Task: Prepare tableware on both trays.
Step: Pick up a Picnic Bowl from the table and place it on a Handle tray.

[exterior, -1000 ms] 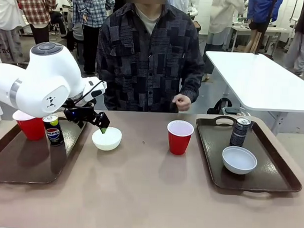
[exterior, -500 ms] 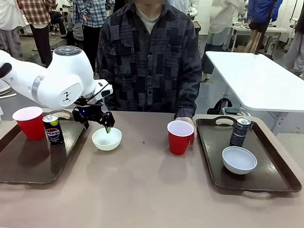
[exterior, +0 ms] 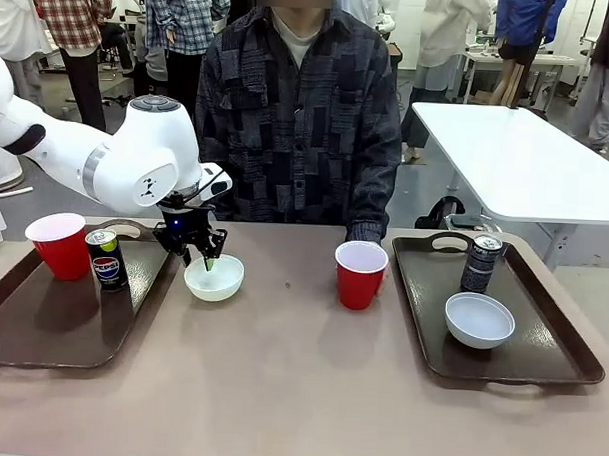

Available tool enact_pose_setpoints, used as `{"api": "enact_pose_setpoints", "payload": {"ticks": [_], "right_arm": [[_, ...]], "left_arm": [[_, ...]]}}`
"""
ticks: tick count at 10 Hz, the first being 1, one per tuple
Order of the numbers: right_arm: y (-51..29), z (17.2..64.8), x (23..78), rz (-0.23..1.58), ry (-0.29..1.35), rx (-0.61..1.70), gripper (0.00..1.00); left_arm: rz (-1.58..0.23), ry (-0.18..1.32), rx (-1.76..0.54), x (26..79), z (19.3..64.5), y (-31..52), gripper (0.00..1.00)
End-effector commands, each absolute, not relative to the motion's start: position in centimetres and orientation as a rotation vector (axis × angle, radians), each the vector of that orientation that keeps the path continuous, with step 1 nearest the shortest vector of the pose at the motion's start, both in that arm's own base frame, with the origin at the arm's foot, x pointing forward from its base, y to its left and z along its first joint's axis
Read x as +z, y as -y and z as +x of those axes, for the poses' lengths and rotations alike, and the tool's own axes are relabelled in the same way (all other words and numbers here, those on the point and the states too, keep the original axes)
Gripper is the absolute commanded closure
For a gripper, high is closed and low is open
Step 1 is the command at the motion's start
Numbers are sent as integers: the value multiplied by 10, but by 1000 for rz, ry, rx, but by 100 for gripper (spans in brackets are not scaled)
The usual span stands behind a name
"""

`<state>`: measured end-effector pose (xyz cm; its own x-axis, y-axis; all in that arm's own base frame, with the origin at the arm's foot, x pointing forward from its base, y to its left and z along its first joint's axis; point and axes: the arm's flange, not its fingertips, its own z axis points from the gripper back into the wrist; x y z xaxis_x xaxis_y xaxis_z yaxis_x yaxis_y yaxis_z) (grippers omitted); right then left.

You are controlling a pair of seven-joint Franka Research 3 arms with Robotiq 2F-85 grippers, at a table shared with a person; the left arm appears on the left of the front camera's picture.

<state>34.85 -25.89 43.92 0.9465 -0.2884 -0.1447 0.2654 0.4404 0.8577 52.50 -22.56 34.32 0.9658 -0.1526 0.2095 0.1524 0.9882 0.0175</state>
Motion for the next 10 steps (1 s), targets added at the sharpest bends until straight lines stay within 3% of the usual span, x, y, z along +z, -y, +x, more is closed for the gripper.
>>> {"api": "enact_pose_setpoints", "payload": {"ticks": [1, 2, 6, 7, 10], "right_arm": [[258, 346, 438, 1065, 25, -345, 0], [258, 346, 438, 1065, 25, -345, 0], [258, 346, 438, 1065, 25, -345, 0], [258, 346, 438, 1065, 25, -345, 0], [258, 346, 438, 1065, 25, -345, 0]], "left_arm": [[57, 220, -120, 346, 527, 234, 92], [63, 216, -118, 346, 527, 234, 100], [78, 220, -106, 351, 522, 230, 100], [87, 213, -88, 358, 516, 228, 96], [11, 245, -37, 411, 471, 206, 96]]}}
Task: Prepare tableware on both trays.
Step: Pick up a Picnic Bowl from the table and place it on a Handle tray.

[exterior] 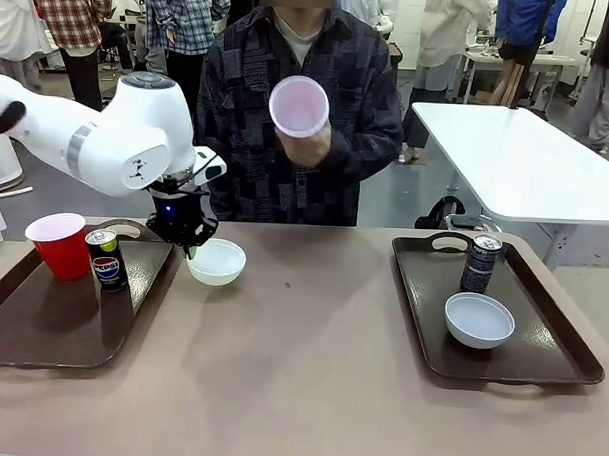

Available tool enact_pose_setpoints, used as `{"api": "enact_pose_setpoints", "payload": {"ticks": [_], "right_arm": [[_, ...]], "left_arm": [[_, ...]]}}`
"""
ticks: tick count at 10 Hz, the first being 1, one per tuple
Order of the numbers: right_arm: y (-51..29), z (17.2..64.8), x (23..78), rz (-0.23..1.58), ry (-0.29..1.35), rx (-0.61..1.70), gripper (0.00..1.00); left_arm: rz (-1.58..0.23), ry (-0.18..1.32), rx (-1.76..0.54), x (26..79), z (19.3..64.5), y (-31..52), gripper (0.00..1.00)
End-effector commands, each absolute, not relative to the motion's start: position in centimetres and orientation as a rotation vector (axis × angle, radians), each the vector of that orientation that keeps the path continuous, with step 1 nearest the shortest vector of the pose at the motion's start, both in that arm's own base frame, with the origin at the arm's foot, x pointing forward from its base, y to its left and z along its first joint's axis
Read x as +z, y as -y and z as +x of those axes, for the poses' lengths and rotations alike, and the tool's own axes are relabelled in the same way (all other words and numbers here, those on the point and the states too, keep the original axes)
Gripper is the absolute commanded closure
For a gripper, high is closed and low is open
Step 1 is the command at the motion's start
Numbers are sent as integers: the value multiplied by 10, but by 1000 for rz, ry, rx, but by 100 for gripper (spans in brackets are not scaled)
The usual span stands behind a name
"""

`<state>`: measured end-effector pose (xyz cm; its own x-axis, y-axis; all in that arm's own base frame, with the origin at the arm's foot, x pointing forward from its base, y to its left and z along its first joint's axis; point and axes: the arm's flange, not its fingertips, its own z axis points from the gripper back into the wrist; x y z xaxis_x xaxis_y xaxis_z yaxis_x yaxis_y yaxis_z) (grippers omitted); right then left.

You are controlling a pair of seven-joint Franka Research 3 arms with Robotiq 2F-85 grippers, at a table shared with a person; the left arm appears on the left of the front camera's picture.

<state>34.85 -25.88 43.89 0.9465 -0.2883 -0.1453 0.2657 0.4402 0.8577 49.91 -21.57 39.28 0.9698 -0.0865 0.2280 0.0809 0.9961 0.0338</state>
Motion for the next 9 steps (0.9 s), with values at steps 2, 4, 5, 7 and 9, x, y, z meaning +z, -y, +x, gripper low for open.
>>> {"api": "enact_pose_setpoints", "payload": {"ticks": [2, 4, 5, 7, 9], "right_arm": [[258, 346, 438, 1065, 25, -345, 0], [258, 346, 438, 1065, 25, -345, 0], [258, 346, 438, 1065, 25, -345, 0], [258, 346, 438, 1065, 25, -345, 0], [258, 346, 438, 1065, 25, -345, 0]], "left_arm": [[-36, 251, -45, 441, 440, 177, 96], [-61, 245, -56, 454, 411, 145, 96], [-92, 252, -67, 460, 399, 129, 96], [-103, 290, -60, 470, 381, 96, 96], [-91, 284, -33, 476, 386, 67, 96]]}}
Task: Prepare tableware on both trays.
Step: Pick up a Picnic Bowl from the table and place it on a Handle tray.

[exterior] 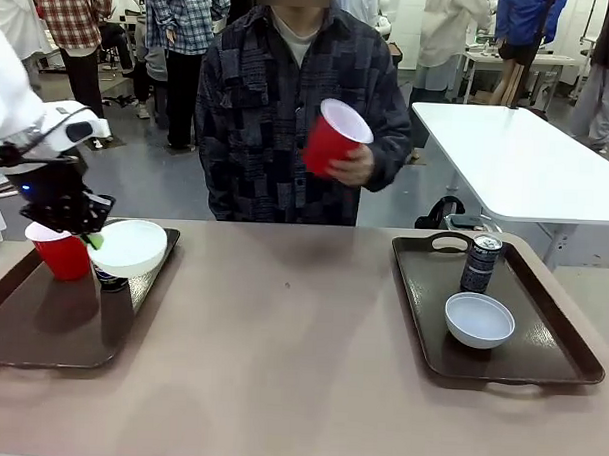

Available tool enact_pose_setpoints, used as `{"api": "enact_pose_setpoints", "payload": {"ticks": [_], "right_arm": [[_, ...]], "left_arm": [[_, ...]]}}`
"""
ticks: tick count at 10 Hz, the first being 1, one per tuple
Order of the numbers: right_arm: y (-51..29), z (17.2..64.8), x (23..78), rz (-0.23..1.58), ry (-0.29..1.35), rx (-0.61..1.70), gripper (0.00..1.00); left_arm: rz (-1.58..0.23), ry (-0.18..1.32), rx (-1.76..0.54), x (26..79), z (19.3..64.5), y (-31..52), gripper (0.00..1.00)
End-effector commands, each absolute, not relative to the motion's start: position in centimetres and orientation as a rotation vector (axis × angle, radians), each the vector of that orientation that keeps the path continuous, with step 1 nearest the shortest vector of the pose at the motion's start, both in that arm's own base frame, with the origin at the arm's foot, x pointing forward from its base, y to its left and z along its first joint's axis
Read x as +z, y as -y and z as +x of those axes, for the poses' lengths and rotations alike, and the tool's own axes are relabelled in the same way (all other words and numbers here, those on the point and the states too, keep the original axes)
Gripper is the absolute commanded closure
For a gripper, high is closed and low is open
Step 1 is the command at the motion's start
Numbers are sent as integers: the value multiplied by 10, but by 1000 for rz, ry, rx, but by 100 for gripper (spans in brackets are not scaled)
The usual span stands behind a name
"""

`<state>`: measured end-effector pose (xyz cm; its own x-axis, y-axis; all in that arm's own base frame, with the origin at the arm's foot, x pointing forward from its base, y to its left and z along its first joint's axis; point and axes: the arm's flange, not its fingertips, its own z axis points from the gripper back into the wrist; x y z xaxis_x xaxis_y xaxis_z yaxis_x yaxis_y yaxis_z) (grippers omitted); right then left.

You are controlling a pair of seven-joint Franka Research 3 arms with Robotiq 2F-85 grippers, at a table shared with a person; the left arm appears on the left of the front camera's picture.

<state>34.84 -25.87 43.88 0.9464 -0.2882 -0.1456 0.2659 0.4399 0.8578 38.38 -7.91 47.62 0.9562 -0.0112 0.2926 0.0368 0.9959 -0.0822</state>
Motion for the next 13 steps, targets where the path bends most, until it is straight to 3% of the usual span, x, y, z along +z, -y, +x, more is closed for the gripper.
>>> {"api": "enact_pose_setpoints", "payload": {"ticks": [1, 6, 12, 13], "right_arm": [[258, 346, 438, 1065, 25, -345, 0], [258, 346, 438, 1065, 25, -345, 0], [258, 346, 438, 1065, 25, -345, 0], [258, 346, 438, 1065, 25, -345, 0]], "left_arm": [[-77, 262, -20, 472, 390, 56, 96], [0, 185, -58, 406, 415, 20, 96], [40, 155, -78, 365, 421, 14, 96], [43, 142, -82, 364, 420, 16, 76]]}}
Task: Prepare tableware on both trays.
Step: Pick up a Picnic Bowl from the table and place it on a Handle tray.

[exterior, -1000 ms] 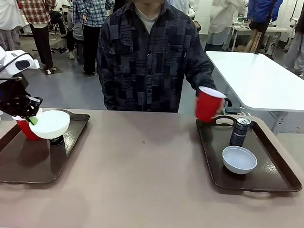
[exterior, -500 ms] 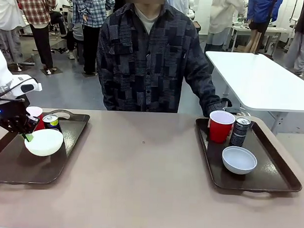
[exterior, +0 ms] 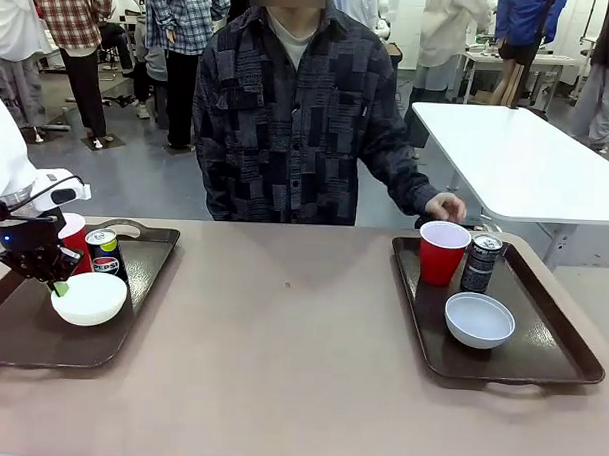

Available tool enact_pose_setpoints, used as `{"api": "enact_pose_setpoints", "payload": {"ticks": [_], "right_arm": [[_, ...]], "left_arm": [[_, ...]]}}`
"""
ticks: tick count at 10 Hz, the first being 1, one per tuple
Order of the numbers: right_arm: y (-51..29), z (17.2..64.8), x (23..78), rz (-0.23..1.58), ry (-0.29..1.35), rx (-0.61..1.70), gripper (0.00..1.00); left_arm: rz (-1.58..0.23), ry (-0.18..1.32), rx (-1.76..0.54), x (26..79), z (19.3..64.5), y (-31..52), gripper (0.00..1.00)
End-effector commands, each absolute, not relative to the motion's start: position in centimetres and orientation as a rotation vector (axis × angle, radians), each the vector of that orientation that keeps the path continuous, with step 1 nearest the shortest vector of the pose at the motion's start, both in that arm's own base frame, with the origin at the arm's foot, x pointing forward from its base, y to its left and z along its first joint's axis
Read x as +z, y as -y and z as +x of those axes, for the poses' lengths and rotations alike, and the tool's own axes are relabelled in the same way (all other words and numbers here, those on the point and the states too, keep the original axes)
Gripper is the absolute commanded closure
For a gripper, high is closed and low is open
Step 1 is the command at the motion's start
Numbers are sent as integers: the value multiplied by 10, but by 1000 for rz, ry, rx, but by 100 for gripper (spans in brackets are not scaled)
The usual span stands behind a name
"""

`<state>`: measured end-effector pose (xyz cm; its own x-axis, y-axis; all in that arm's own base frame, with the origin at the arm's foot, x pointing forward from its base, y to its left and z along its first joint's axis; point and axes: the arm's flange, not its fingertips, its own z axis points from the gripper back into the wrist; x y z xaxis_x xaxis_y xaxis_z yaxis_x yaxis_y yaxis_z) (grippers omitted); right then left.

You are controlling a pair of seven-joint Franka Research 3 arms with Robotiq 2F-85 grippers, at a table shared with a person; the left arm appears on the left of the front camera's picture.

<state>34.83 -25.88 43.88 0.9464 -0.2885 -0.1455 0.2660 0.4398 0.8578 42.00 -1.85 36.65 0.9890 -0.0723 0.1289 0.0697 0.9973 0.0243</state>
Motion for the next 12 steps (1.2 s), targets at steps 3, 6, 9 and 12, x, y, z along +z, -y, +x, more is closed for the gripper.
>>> {"api": "enact_pose_setpoints", "payload": {"ticks": [3, 6, 9, 12], "right_arm": [[258, 346, 438, 1065, 25, -345, 0], [258, 346, 438, 1065, 25, -345, 0], [258, 346, 438, 1065, 25, -345, 0], [258, 346, 438, 1065, 25, -345, 0]], "left_arm": [[51, 154, -82, 370, 418, 17, 74], [22, 184, -115, 388, 409, 25, 16], [-11, 232, -185, 417, 394, 49, 14], [-33, 251, -201, 447, 376, 60, 0]]}}
